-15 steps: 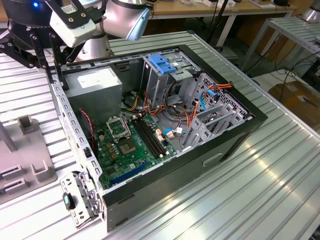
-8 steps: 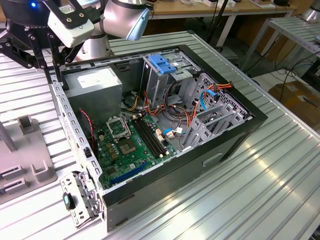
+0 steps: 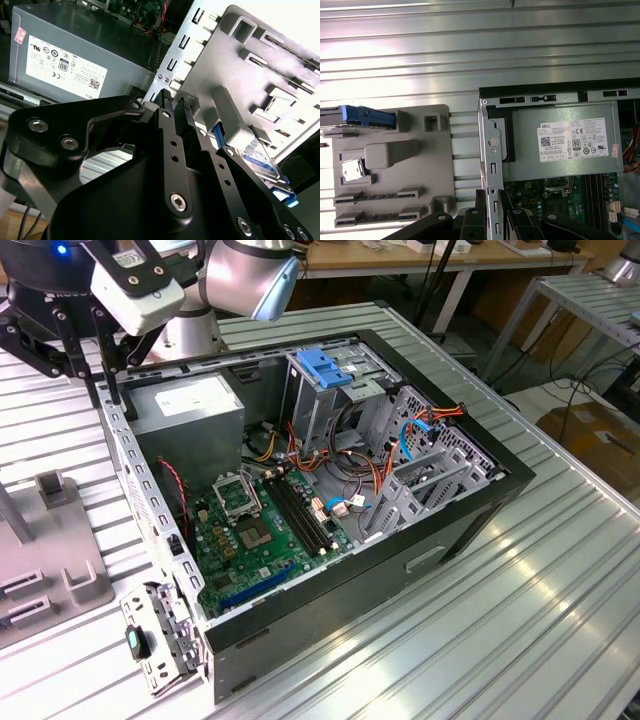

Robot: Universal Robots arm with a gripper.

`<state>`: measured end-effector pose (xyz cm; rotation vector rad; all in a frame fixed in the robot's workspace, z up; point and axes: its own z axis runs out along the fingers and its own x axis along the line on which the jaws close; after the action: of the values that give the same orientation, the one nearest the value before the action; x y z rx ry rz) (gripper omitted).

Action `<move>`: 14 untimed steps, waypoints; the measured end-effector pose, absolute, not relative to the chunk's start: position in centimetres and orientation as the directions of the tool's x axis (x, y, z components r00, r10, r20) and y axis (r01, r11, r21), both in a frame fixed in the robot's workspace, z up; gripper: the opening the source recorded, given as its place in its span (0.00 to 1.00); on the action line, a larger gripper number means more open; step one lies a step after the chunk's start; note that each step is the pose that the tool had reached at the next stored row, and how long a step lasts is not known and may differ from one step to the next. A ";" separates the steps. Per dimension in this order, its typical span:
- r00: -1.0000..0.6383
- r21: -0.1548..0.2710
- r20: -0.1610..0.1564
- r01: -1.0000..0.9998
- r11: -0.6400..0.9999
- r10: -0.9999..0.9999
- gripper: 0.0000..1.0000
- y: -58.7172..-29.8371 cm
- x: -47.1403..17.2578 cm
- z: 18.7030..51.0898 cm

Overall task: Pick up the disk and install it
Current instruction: 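Reach for the disk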

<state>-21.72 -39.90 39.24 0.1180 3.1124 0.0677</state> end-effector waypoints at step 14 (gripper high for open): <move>-0.997 0.044 -0.024 0.075 0.996 0.076 0.24 -39.9 -23.9 39.2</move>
<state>-23.94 -39.89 39.24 0.1179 3.1125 0.0677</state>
